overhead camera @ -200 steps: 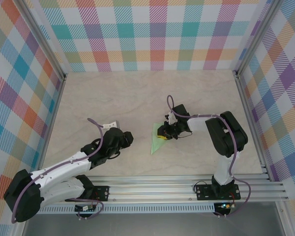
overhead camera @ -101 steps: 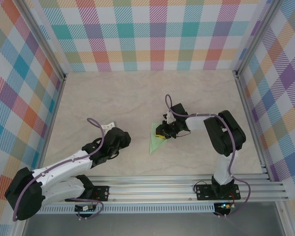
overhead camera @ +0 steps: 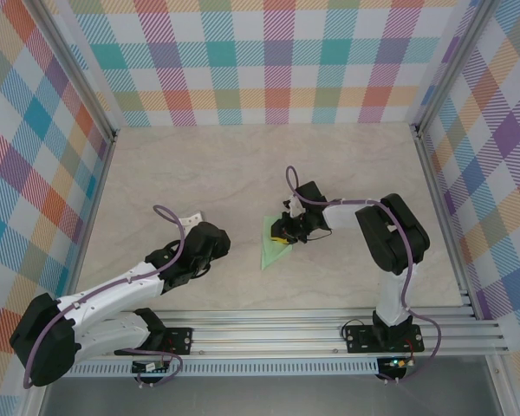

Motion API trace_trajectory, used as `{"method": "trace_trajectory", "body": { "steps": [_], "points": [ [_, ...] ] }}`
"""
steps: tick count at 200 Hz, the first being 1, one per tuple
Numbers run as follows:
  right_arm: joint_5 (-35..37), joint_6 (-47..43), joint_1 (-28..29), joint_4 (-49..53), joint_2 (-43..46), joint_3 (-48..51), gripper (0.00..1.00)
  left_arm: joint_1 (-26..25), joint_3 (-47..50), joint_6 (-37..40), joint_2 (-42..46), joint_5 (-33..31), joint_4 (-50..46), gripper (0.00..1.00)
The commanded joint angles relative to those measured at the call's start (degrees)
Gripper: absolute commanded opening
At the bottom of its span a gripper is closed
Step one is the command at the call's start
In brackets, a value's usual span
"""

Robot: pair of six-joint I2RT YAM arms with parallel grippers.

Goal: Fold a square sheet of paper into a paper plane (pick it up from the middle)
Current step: Fourth fold the wing at the center of the table.

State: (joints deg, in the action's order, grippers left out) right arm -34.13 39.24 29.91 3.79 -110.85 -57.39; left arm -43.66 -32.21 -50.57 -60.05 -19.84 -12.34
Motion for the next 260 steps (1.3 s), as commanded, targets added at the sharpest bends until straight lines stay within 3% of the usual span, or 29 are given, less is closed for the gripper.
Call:
{"method": "trace_trajectory", "body": {
  "steps": [1, 110, 177, 221, 260],
  "points": [
    [2.8, 0.8, 1.9, 3.4, -4.7, 1.3, 0.17, 0.9, -1.1, 0.2, 0.3, -0.9, -1.5, 0.39],
    [2.4, 1.2, 2.3, 2.5, -5.3, 1.4, 0.17, 0.9, -2.8, 3.0, -3.7, 3.5, 0.3, 0.39],
    [3.0, 1.8, 2.7, -0.6, -4.5, 4.3, 0.17, 1.0, -4.8, 5.7, -11.8, 15.2, 7.0, 0.37],
    [4.9, 1.9, 2.7, -1.6, -2.9, 7.2, 0.17, -0.2, -10.5, 8.0, -22.4, 25.3, 9.4, 0.32],
    [5.2, 2.3, 2.6, -2.2, -2.9, 7.6, 0.17, -2.4, -13.0, 7.2, -29.3, 26.2, 12.0, 0.23]
  ]
}}
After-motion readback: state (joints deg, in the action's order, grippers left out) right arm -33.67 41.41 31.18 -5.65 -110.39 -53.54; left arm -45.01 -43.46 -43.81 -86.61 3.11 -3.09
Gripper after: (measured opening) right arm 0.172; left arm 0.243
